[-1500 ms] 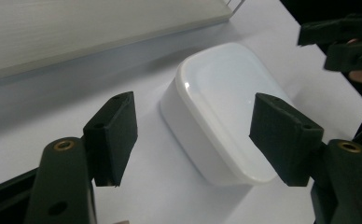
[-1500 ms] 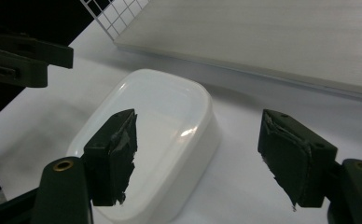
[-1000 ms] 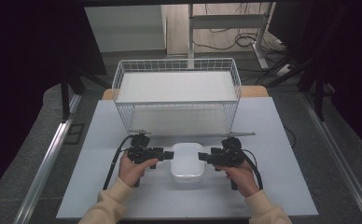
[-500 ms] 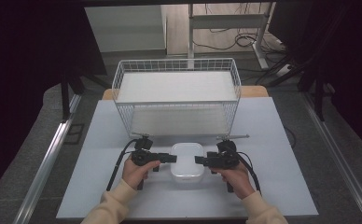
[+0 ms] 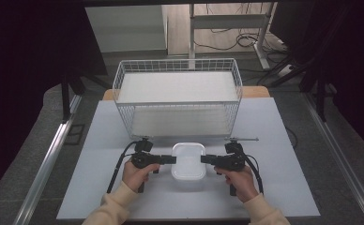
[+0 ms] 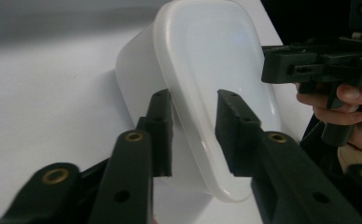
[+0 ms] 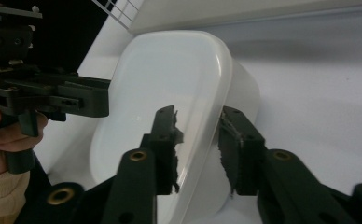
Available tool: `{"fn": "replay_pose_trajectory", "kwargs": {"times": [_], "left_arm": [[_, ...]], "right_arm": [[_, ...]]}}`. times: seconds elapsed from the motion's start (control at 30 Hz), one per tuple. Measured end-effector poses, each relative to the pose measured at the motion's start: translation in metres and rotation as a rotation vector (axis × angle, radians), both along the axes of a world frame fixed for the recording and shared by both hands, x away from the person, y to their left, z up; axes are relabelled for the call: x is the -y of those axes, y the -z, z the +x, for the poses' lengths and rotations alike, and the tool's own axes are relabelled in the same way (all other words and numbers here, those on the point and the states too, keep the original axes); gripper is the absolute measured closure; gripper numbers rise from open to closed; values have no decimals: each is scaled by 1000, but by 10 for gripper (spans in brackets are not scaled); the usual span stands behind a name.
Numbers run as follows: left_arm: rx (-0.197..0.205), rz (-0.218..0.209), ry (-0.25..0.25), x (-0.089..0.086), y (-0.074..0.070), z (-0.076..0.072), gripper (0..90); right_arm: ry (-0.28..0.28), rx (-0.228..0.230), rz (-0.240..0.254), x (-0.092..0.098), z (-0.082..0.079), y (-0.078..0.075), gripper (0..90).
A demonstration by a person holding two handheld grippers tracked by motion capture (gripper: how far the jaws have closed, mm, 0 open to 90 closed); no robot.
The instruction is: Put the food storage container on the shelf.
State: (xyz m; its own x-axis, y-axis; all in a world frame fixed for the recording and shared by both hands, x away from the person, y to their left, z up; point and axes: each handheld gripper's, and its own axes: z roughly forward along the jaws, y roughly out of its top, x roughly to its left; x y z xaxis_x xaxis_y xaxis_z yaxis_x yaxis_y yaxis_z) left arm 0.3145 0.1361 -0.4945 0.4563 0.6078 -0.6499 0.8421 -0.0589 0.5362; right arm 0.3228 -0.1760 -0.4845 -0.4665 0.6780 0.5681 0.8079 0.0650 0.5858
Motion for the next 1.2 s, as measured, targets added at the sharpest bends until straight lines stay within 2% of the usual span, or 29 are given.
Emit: {"fn": "replay_pose_trajectory", "kwargs": {"times": [0.27,0.33,0.37,0.43,0.6,0.63,0.67,0.7,0.73,0.77,0.8,0.83,0.87,0.93,1.03,1.2], "left_arm": [[52,-1,9,-4,-10,-9,785],[77,-1,15,-4,-12,-12,794],[94,12,12,-4,-15,-14,795],[101,21,12,-4,-16,-15,795],[124,10,13,-6,-20,-19,798],[143,14,13,-6,-24,-21,798],[143,14,13,-6,-24,-21,798],[166,22,14,-6,-29,-24,798],[166,22,14,-6,-29,-24,798],[195,35,18,-6,-35,-27,799],[208,41,18,-5,-38,-29,800],[208,41,18,-5,-38,-29,800],[225,51,18,-5,-41,-31,800],[243,58,17,-5,-45,-33,800],[259,44,15,-6,-50,-35,800],[273,44,14,-6,-53,-36,801]], "right_arm": [[7,37,11,2,-9,-7,766],[13,51,12,2,-11,-9,784],[9,65,11,2,-13,-11,784],[9,74,8,1,-14,-11,785],[-1,103,6,0,-17,-16,785],[-5,121,6,0,-18,-19,785],[-5,121,6,0,-18,-19,785],[-12,145,5,0,-20,-23,785],[-12,145,5,0,-20,-23,785],[-16,177,2,0,-22,-28,785],[-17,187,1,-1,-23,-30,785],[-18,199,-1,-1,-24,-33,785],[-18,199,-1,-1,-24,-33,785],[-20,228,-9,-1,-27,-38,785],[-23,258,-8,-2,-30,-45,785],[-24,277,-9,-2,-31,-49,785]]}}
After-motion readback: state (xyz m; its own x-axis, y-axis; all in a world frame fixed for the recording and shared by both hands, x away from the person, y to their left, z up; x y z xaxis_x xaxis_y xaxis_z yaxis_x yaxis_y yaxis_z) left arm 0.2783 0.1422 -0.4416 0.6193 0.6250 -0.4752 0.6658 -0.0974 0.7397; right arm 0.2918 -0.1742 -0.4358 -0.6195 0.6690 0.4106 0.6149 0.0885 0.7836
